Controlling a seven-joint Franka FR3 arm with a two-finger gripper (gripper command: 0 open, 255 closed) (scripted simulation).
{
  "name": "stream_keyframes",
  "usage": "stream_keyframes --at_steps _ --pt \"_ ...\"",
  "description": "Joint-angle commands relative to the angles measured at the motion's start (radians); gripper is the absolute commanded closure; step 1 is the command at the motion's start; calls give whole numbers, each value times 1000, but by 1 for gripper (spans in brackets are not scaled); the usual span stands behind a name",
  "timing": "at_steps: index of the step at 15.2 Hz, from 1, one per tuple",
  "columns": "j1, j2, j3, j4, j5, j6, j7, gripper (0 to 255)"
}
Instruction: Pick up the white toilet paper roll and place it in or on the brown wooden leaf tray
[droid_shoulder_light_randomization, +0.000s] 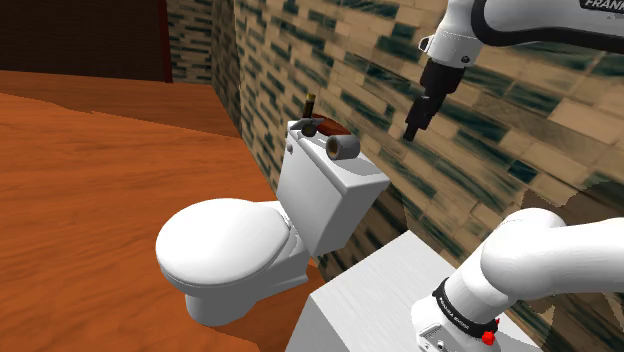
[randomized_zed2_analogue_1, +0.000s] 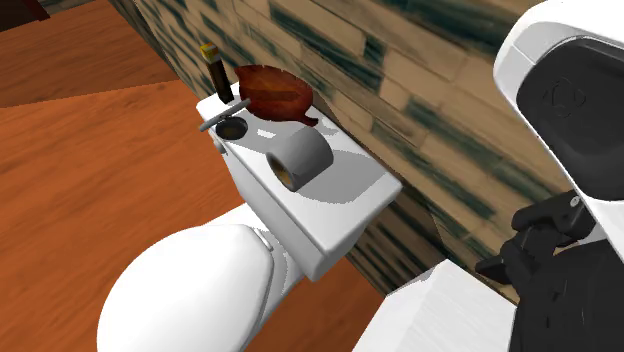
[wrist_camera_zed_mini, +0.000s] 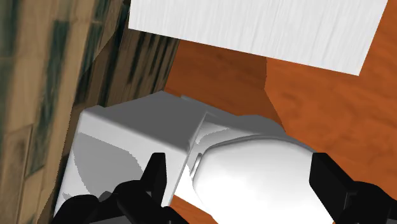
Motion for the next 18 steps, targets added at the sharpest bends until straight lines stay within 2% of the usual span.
stream_keyframes --at_steps 1,9,18 --pt "0 0 0 0 0 0 0 0" --pt "-5 399 92 141 -249 74 -101 0" --pt "1 827 177 318 -608 70 -133 0"
